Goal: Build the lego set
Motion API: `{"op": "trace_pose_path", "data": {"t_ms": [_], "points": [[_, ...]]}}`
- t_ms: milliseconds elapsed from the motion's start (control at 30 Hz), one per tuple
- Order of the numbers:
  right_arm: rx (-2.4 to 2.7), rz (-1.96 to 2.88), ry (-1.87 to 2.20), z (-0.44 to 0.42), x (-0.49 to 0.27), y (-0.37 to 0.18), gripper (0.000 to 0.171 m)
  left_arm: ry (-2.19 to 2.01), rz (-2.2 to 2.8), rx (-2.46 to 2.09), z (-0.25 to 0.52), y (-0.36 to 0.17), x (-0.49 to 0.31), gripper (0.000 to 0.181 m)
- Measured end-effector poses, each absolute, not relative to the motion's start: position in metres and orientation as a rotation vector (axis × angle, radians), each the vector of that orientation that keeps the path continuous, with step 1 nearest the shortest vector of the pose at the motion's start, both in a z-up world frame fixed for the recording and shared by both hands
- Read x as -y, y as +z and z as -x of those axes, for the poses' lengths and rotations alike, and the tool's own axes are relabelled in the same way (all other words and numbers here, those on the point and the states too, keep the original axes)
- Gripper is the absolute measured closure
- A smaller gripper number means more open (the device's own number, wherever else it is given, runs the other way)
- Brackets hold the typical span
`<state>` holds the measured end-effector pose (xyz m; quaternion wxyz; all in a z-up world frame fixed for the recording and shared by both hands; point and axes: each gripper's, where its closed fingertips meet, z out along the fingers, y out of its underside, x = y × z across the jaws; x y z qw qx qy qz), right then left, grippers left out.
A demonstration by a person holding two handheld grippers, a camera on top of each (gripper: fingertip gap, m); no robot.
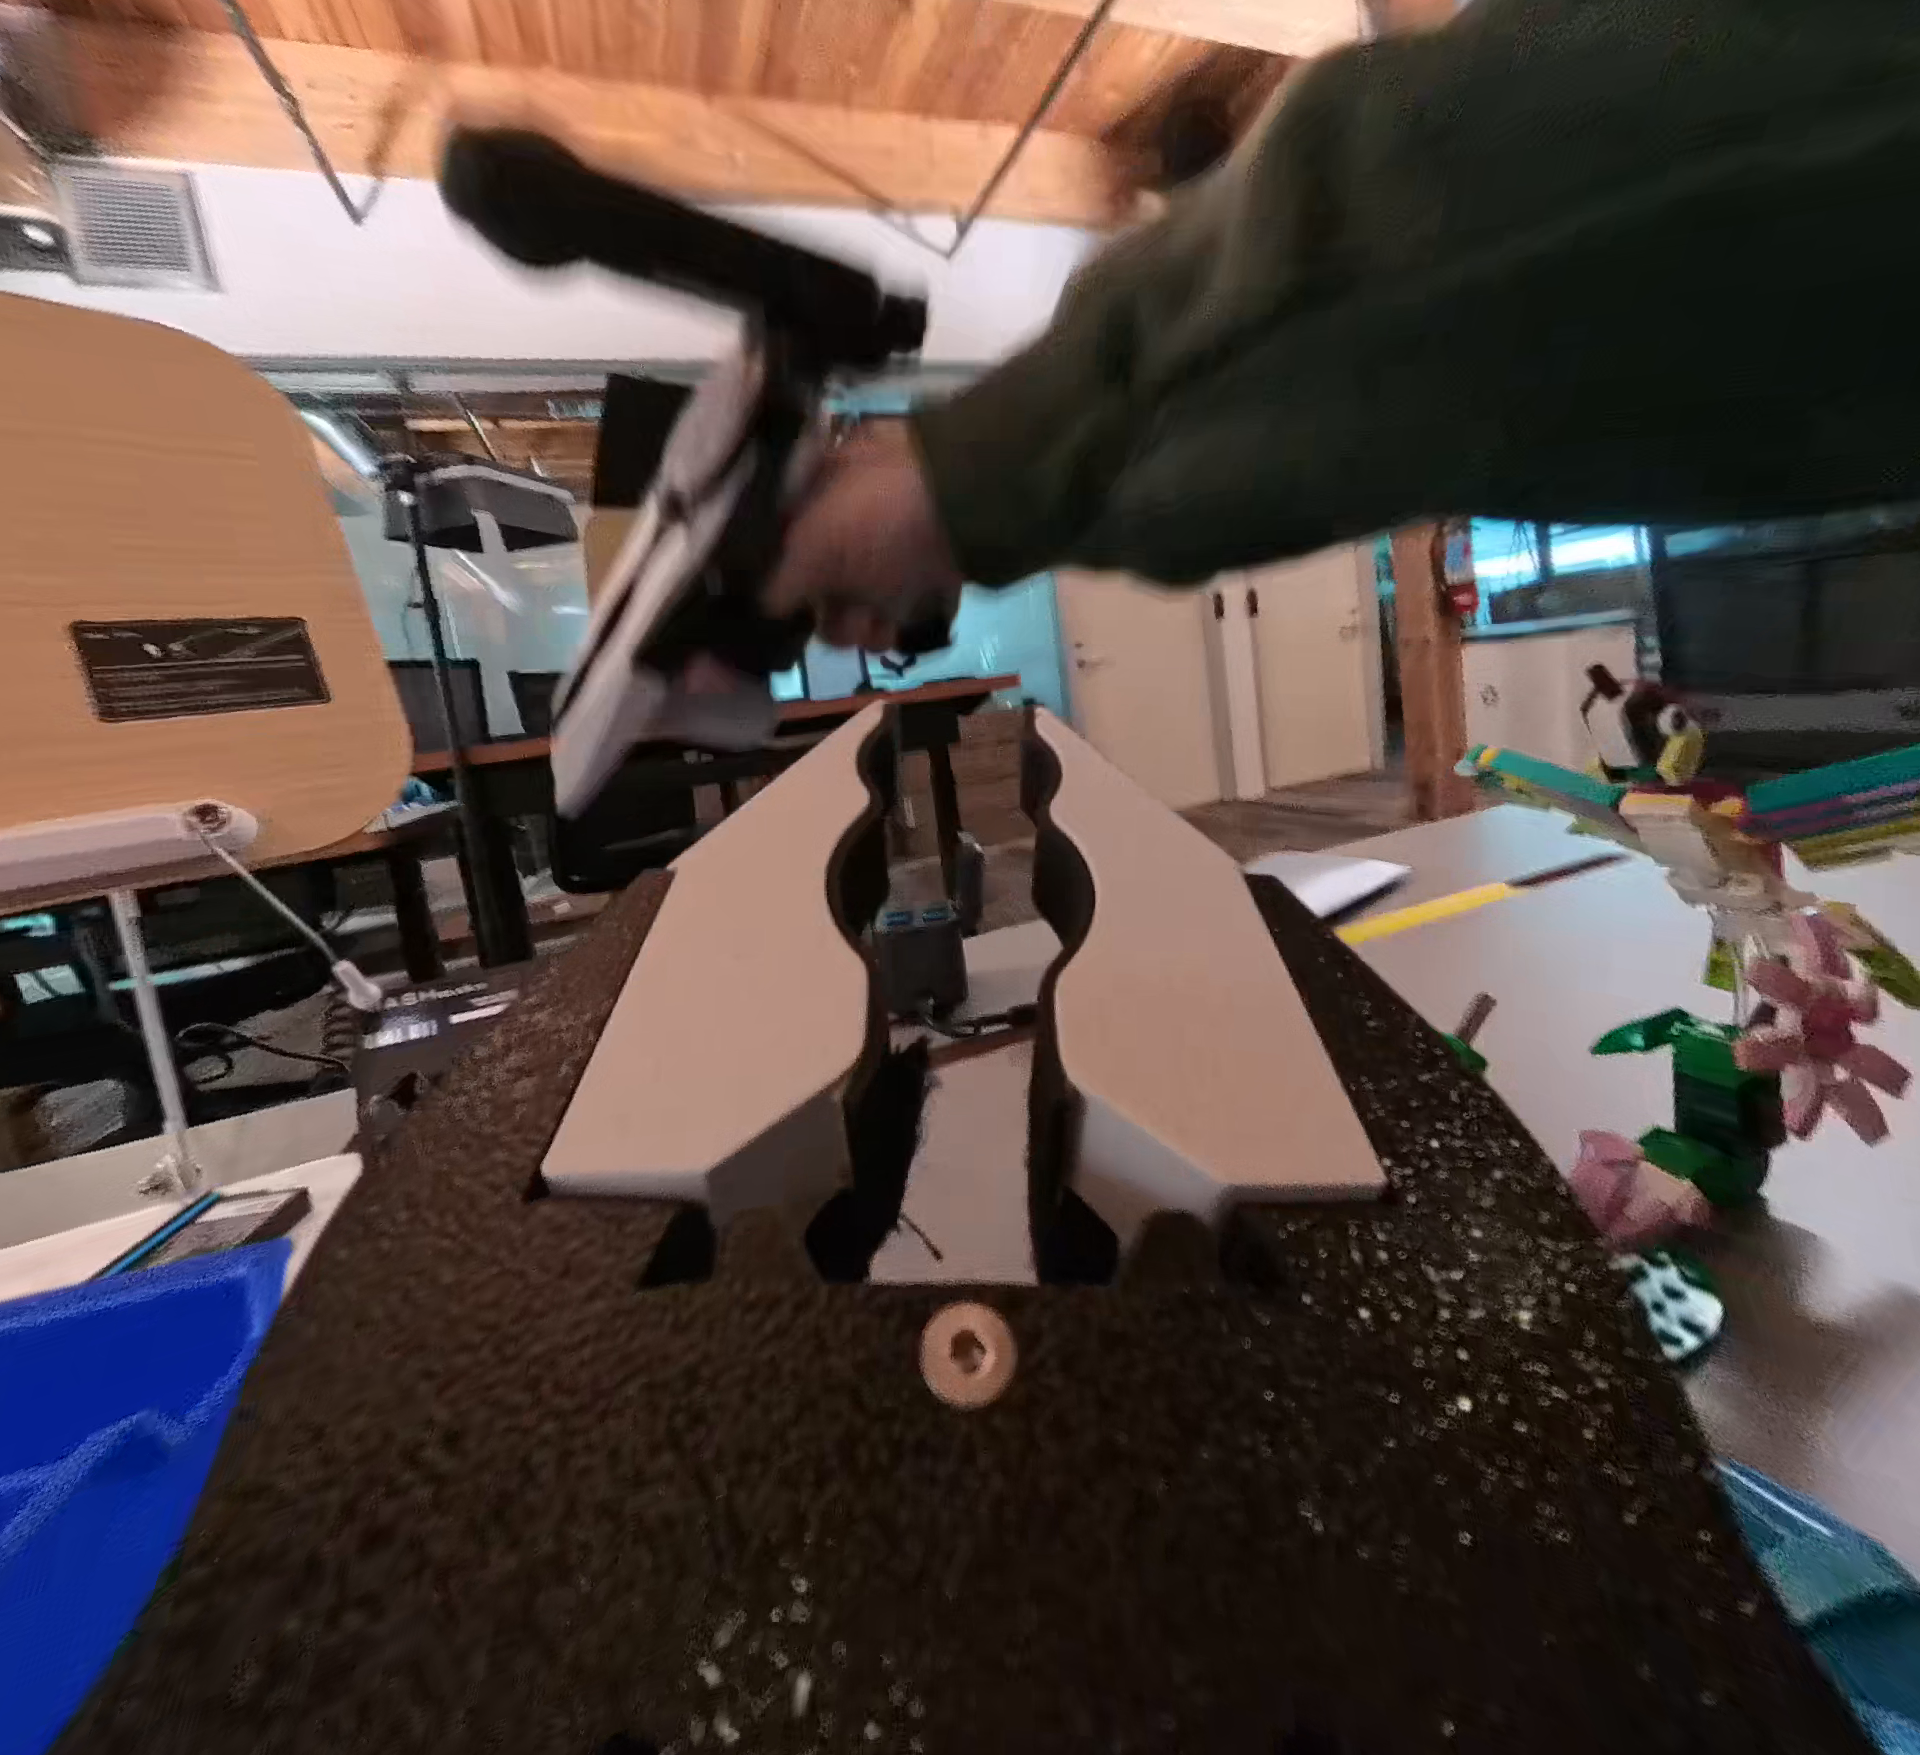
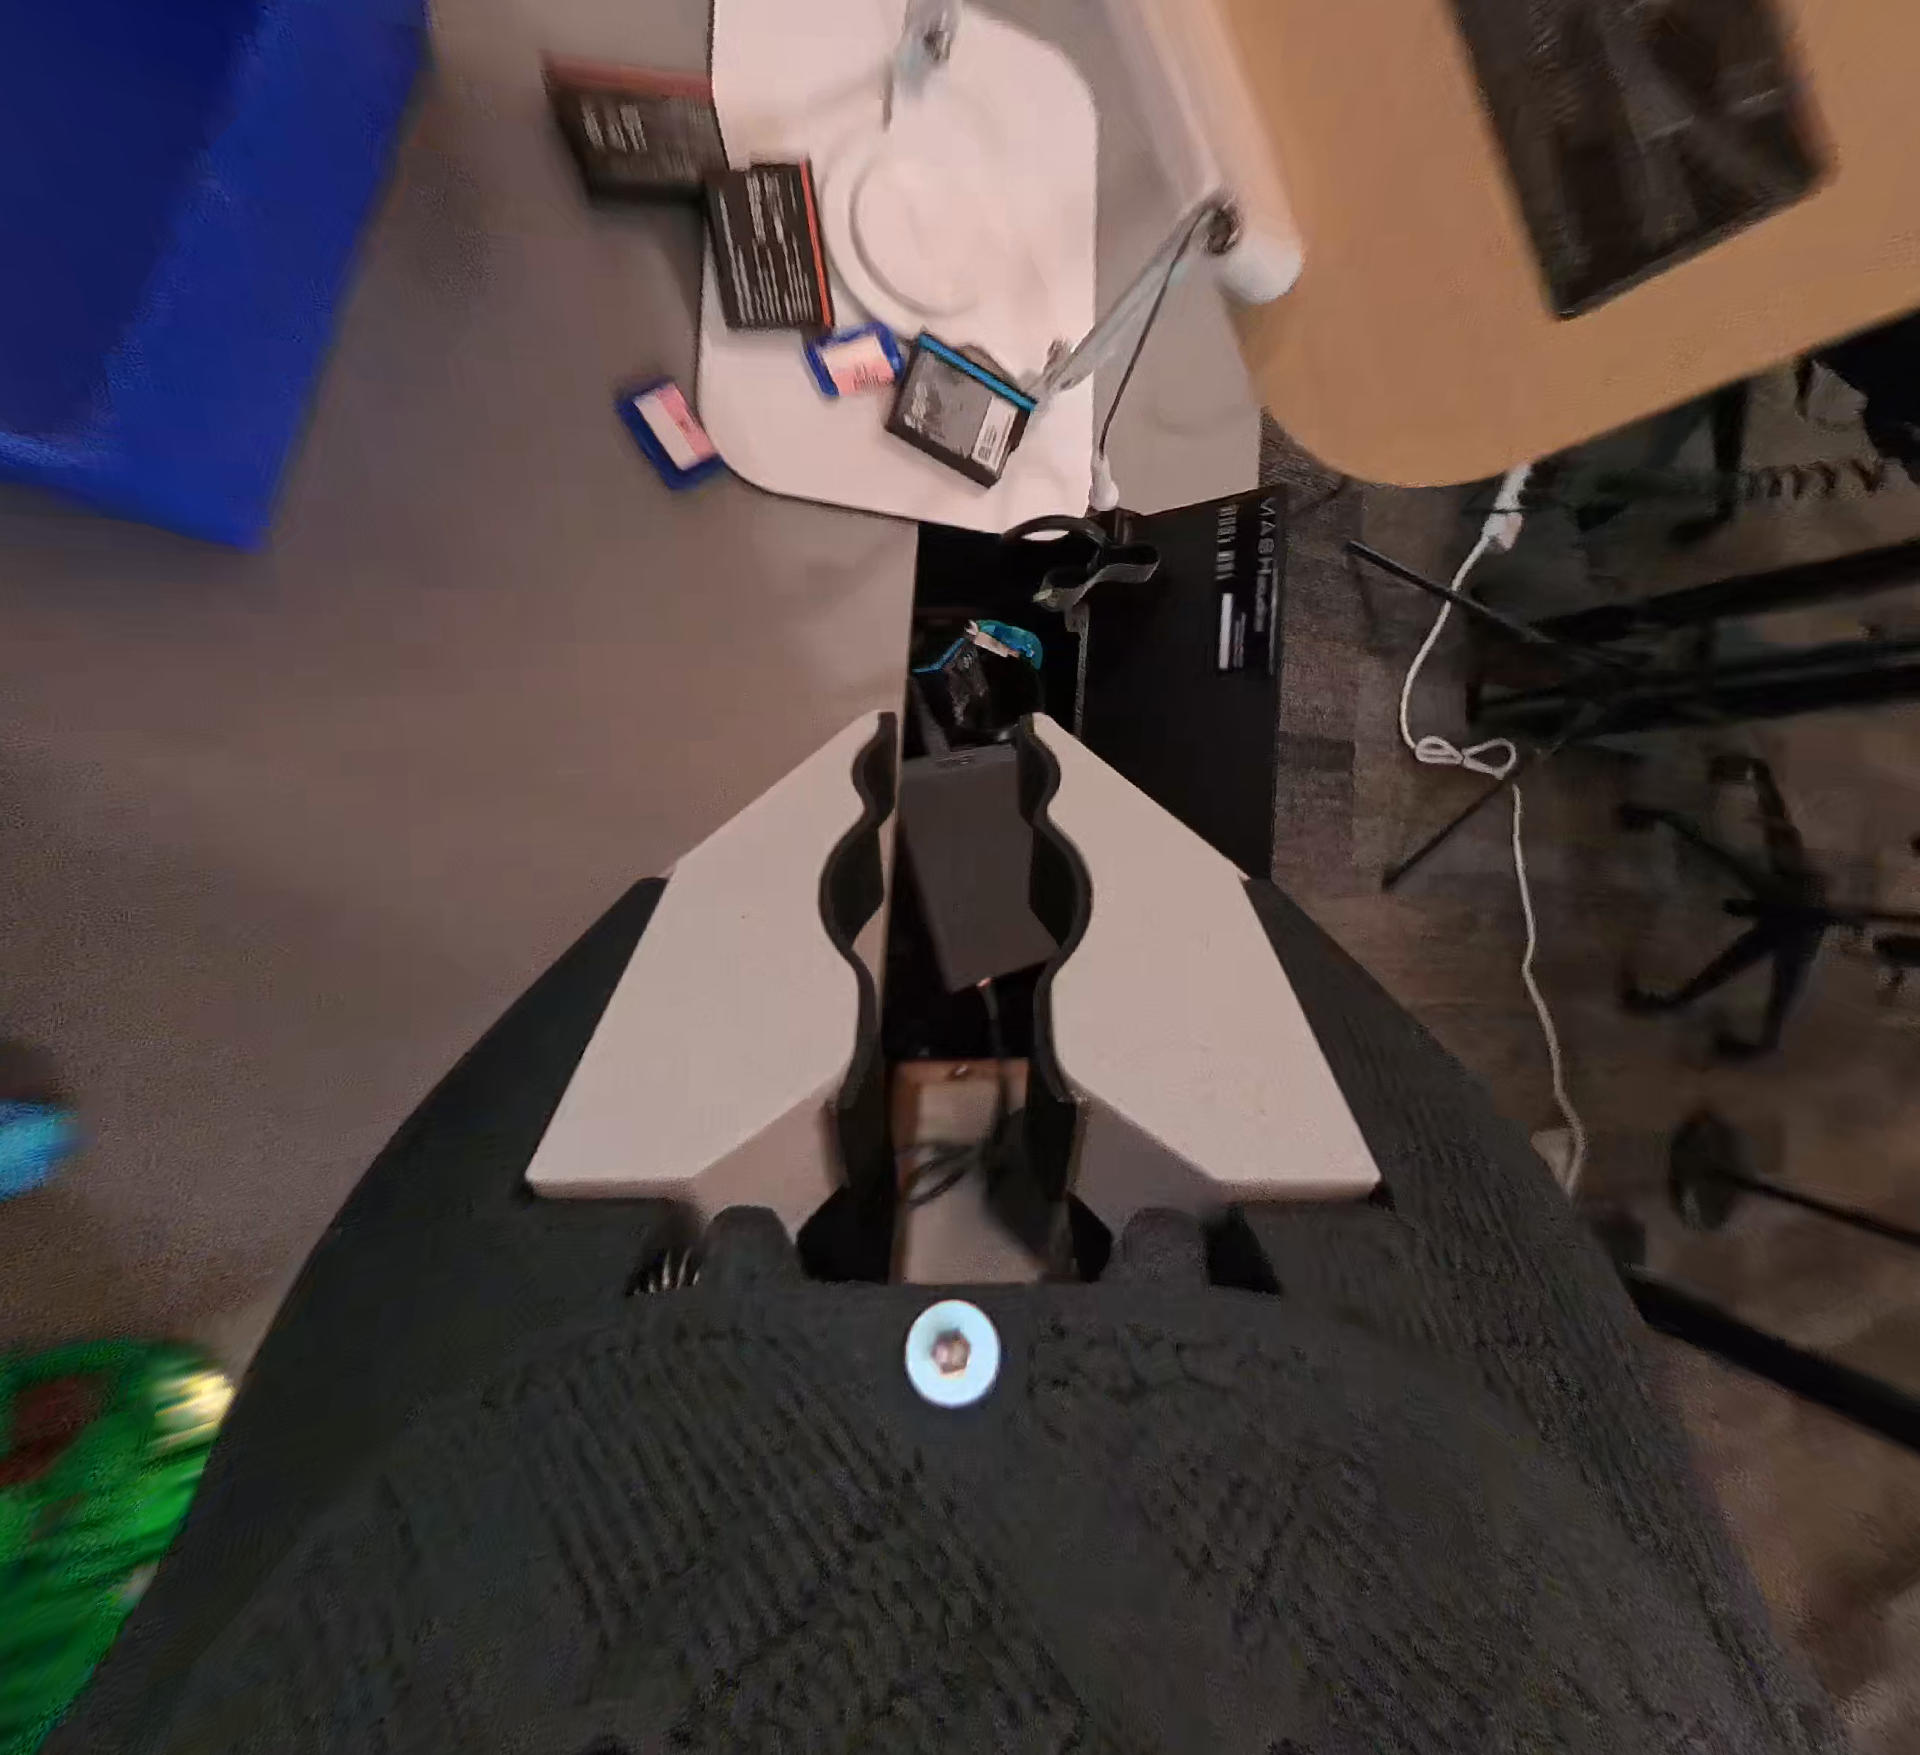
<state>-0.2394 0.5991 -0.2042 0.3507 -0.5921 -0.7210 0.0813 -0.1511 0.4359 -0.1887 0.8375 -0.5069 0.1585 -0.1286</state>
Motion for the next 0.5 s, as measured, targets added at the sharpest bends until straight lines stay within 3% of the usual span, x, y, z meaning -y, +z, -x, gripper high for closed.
{"op": "trace_pose_path", "data": {"t_ms": [267,500], "points": [[2.218,1.128,0.037,0.285,-0.659,-0.327,0.162,-0.278,1.098,-0.283,0.174,-0.185,-0.437,0.163],[2.485,0.829,-0.230,0.299,-0.686,-0.387,0.163,-0.408,1.156,-0.124,0.205,-0.189,-0.447,0.162]]}}
